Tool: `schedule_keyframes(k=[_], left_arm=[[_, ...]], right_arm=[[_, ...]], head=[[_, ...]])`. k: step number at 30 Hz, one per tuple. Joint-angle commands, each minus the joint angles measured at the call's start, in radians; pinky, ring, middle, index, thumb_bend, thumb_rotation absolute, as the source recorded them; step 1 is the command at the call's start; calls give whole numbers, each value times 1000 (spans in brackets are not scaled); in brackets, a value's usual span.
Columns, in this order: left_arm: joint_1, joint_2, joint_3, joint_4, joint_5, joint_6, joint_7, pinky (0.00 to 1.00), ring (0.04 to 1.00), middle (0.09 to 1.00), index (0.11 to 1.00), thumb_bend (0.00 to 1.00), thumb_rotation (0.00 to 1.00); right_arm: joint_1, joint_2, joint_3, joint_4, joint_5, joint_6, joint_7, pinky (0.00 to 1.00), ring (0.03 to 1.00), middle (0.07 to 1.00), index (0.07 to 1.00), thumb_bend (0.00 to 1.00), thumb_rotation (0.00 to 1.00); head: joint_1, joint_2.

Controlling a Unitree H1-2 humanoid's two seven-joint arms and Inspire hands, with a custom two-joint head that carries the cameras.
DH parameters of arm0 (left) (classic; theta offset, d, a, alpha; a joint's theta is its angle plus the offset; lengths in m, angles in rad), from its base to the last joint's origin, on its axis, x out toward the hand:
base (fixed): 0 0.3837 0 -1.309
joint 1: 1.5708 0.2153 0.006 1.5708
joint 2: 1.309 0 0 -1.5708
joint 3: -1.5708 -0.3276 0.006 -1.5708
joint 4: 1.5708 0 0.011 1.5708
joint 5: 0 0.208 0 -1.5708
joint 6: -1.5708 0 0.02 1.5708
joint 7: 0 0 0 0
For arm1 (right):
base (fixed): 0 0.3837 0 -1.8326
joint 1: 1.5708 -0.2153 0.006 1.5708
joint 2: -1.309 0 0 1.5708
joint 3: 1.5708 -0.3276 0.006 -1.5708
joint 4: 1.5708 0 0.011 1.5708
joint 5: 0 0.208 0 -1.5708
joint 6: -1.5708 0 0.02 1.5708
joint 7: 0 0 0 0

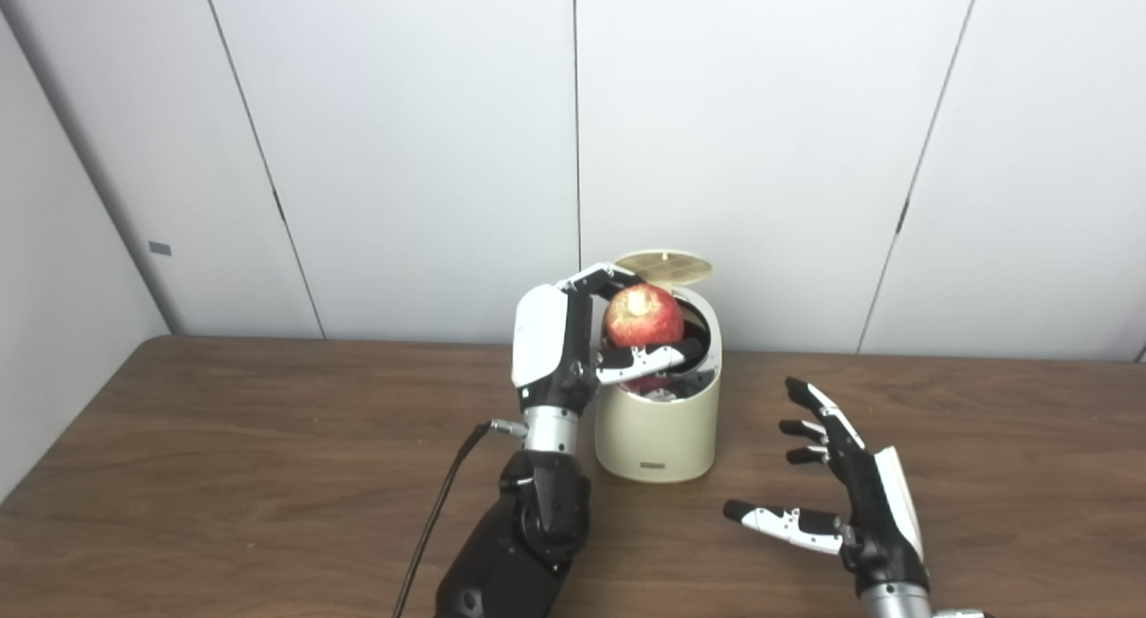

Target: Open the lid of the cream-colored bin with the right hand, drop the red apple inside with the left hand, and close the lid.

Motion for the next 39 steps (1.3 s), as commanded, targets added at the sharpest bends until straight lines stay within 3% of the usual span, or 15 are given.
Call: schedule_keyframes(k=[1, 3, 6, 9, 26, 39], left_arm=[[-33, 1, -19, 4, 6, 5, -34, 728, 658, 499, 487, 523, 0], [-32, 11, -33, 4, 8, 7, -51, 779, 691, 554, 496, 522, 24], [-30, 21, -45, 4, 3, 7, -69, 810, 730, 652, 654, 761, 101], [-27, 28, -52, 0, 1, 7, -78, 812, 762, 691, 713, 824, 135], [-16, 43, -56, -22, 11, 8, -81, 758, 783, 789, 762, 839, 152], [7, 46, -49, -61, 17, 21, -83, 687, 762, 765, 743, 819, 137]], right_arm=[[-27, 6, 2, -38, 0, -10, -1, 616, 751, 867, 850, 745, 75], [-26, 4, 5, -41, 2, -7, 5, 617, 751, 869, 853, 739, 83], [-25, 4, 8, -46, 1, -3, 8, 611, 746, 867, 849, 741, 91], [-25, 4, 10, -50, 3, -4, 10, 602, 742, 867, 847, 744, 92], [-23, 5, 8, -65, 12, 7, 29, 582, 727, 872, 847, 744, 39], [-26, 0, 6, -56, 9, 2, 25, 580, 731, 873, 847, 743, 44]], head=[[1, 0], [0, 0], [0, 1], [1, 0], [9, 7], [15, 12]])
